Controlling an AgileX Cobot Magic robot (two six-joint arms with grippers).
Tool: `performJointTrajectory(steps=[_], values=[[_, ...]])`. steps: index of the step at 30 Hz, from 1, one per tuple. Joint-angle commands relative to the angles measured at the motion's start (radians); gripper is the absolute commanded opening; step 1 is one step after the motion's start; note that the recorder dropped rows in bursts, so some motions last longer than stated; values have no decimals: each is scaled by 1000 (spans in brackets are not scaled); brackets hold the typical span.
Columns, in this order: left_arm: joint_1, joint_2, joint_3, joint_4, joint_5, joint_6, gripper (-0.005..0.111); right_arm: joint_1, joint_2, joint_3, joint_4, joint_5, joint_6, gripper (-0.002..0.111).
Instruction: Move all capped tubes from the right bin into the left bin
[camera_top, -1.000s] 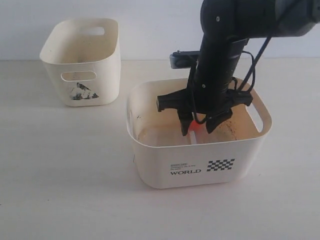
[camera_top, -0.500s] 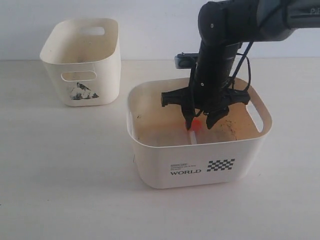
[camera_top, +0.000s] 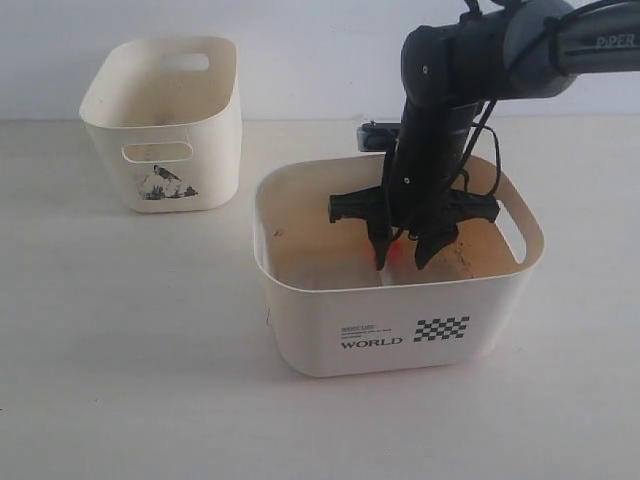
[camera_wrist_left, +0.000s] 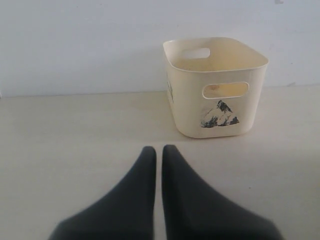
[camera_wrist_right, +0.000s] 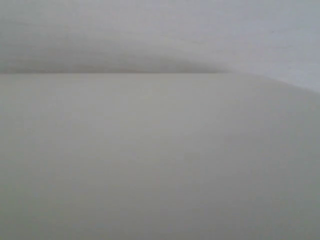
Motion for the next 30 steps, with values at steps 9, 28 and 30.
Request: performJointTrajectory(steps=[9,28,30], values=[[0,0,-4,2,1,-10,4,40,10,-1,4,2,-66,28],[0,0,-4,2,1,-10,4,84,-178,-1,-147,141,20,57],[0,0,-4,2,1,-10,4,100,-178,1,-147,139,20,54]])
